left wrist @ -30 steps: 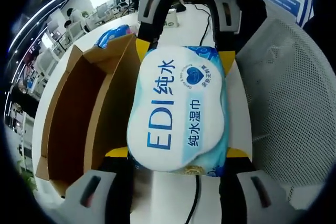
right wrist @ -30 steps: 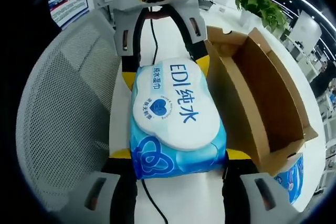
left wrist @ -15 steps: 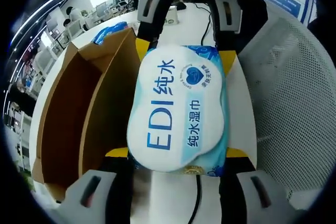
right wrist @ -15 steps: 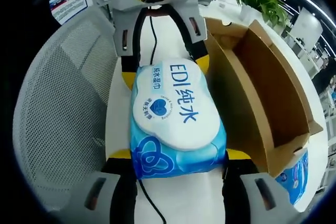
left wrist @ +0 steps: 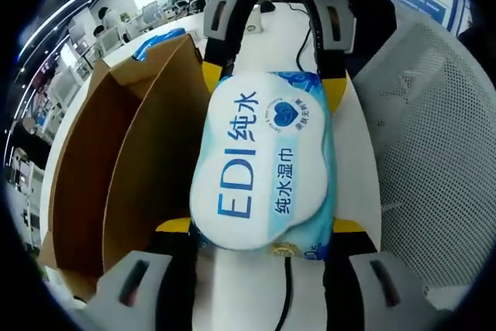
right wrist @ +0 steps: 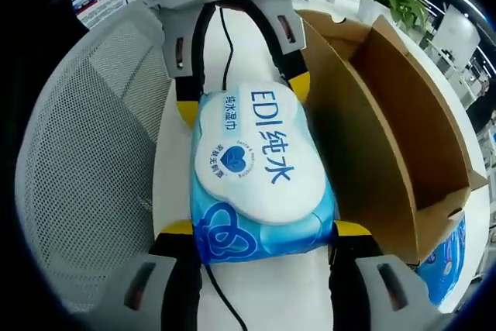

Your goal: Operate the shoe box by opening the lid, removing the specified soft item, and placing it in the target area until the item is outside and the box remains undamaged.

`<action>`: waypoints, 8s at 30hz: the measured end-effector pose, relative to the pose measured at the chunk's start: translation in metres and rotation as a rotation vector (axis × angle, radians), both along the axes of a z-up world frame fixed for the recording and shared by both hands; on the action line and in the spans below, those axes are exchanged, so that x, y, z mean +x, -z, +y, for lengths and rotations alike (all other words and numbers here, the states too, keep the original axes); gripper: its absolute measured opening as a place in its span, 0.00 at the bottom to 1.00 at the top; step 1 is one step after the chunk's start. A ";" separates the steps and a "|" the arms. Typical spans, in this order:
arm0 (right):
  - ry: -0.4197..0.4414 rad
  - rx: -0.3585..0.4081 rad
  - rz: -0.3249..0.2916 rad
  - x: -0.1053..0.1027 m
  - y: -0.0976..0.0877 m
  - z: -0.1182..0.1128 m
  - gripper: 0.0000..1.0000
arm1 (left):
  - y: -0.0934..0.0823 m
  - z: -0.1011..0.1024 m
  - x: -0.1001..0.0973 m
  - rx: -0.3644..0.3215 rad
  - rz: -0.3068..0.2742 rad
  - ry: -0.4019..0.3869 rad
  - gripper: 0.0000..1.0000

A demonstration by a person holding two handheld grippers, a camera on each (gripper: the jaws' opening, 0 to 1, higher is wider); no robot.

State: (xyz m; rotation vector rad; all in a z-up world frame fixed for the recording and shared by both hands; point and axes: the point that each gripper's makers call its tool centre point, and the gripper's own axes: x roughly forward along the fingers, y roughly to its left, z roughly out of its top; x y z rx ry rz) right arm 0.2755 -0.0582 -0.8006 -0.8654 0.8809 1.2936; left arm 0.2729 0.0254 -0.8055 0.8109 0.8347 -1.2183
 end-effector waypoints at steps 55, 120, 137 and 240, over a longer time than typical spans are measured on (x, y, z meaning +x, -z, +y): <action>-0.134 -0.086 0.028 -0.001 0.000 0.045 0.58 | -0.095 0.051 -0.040 -0.342 -0.035 -0.486 0.79; -0.148 -0.202 -0.003 0.002 0.005 -0.068 0.58 | -0.151 0.085 -0.044 -0.544 -0.158 -0.745 0.86; -0.124 -0.243 0.005 0.006 0.006 -0.104 0.58 | -0.171 0.098 -0.048 -0.617 -0.162 -0.792 0.97; -0.166 -0.377 0.021 0.103 0.018 -0.166 0.62 | -0.132 0.131 -0.063 -0.364 -0.194 -0.770 0.83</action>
